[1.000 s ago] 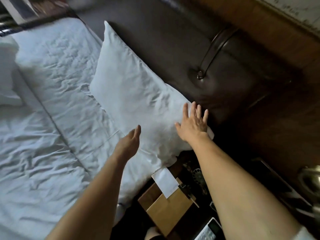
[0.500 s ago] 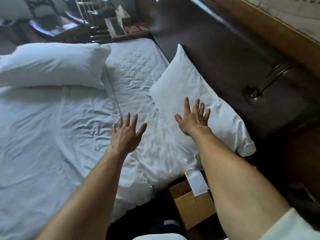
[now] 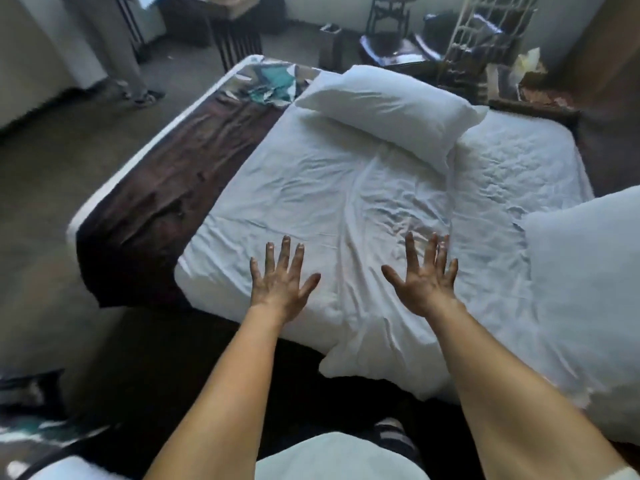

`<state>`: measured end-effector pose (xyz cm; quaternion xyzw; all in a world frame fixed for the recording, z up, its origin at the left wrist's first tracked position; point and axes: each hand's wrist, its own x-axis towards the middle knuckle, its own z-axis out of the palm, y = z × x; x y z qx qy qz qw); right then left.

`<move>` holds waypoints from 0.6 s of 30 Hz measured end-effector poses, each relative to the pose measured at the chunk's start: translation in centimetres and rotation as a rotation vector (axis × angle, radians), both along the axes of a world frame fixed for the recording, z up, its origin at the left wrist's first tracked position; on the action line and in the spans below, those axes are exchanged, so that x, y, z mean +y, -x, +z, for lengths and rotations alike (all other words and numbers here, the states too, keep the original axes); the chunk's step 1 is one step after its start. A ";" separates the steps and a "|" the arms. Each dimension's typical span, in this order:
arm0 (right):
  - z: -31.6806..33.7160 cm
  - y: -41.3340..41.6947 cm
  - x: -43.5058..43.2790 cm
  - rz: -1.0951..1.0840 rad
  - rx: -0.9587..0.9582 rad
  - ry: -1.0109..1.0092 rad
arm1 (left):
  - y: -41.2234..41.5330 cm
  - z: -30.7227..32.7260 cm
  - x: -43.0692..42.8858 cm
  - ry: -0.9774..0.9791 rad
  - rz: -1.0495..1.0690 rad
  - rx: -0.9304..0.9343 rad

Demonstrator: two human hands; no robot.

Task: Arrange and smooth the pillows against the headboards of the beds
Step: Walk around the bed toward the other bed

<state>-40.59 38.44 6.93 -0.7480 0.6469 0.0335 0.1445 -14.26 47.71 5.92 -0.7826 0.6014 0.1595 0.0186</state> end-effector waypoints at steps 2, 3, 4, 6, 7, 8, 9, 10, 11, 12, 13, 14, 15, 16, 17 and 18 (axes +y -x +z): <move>-0.6 -5.0 1.2 0.101 0.019 -0.020 | -4.3 -0.8 3.7 -0.010 0.117 -0.004; -0.8 -7.0 1.7 0.143 0.023 -0.026 | -5.9 -1.1 5.3 -0.007 0.167 0.004; -1.0 -9.4 2.2 0.193 0.026 -0.028 | -7.7 -1.5 7.0 0.004 0.226 0.017; -1.4 -13.9 3.2 0.295 0.032 -0.018 | -11.1 -2.0 10.4 0.027 0.336 0.026; -1.5 -16.3 3.7 0.346 0.042 -0.013 | -12.6 -2.3 11.9 0.035 0.383 0.017; -1.6 -18.2 4.1 0.387 0.053 -0.010 | -13.8 -2.5 13.2 0.039 0.423 0.011; -1.7 -20.5 4.6 0.434 0.068 -0.011 | -15.1 -2.8 14.6 0.044 0.475 0.011; -1.8 -22.6 5.0 0.480 0.081 -0.016 | -16.2 -3.1 15.9 0.048 0.528 0.010; -2.0 -24.8 5.4 0.529 0.089 -0.019 | -17.3 -3.5 17.1 0.050 0.579 0.008; -2.1 -27.0 5.8 0.581 0.091 -0.024 | -18.4 -3.8 18.4 0.046 0.625 0.007; -2.3 -28.9 6.1 0.628 0.088 -0.027 | -19.2 -4.2 19.4 0.038 0.658 0.009; -2.5 -31.2 6.5 0.682 0.087 -0.029 | -20.3 -4.6 20.6 0.030 0.695 0.013; -2.8 -33.5 6.9 0.730 0.088 -0.032 | -21.4 -5.1 21.6 0.022 0.737 0.016; -3.1 -35.8 7.4 0.773 0.088 -0.035 | -22.6 -5.5 22.5 0.013 0.779 0.019; -3.4 -38.1 7.8 0.808 0.085 -0.042 | -23.8 -6.0 23.3 0.003 0.820 0.022; -3.7 -40.0 8.2 0.840 0.075 -0.048 | -24.8 -6.3 23.9 -0.002 0.853 0.025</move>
